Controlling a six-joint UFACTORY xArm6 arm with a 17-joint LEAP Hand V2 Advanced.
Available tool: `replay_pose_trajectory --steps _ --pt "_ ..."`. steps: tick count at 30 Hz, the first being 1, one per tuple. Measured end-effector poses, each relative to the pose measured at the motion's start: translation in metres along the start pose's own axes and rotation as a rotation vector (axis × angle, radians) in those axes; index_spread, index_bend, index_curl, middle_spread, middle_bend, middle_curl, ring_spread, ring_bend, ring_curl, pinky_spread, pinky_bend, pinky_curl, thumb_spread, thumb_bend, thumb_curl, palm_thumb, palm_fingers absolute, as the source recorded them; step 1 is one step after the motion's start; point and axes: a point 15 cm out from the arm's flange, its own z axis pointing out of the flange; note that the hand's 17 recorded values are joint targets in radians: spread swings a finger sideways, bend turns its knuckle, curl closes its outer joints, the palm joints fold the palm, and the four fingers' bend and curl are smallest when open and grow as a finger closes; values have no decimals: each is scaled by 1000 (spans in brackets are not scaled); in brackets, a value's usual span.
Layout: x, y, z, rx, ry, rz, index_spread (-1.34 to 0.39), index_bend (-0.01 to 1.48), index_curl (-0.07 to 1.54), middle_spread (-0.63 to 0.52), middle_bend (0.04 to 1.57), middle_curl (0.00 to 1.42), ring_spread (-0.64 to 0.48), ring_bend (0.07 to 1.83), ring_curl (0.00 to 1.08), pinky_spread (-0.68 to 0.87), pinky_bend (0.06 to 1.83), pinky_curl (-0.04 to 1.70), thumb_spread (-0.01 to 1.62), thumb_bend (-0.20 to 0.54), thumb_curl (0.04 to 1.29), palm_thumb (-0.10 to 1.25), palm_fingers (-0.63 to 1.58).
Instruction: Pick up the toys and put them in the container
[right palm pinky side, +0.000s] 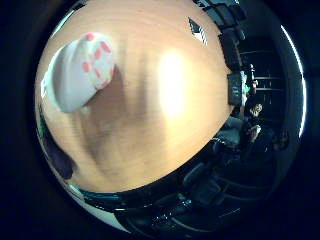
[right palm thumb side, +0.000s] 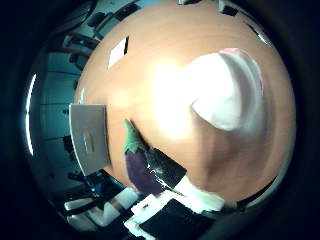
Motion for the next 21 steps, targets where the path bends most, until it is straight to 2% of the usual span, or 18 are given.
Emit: replay_pose_trajectory --steps 9,13,16,19,21 --pt "6 0 51 -61 -27 -24 -386 166 287 -40 200 337 159 262 232 368 300 276 1048 -25 266 396 205" --pt "9 -5 66 -68 -32 -24 -375 160 282 -49 225 346 122 287 238 368 287 277 1042 -22 271 416 277" --pt "10 -6 72 -77 -28 -31 -354 160 277 -90 276 359 47 339 247 353 289 275 1037 -16 280 463 383" --pt "11 -4 79 -94 -19 -44 -350 173 281 -149 329 376 -50 431 263 276 296 267 1039 -9 292 532 549" --pt "9 -6 81 -99 -15 -55 -375 188 295 -224 429 416 -158 593 304 128 338 259 1042 -3 307 621 858"
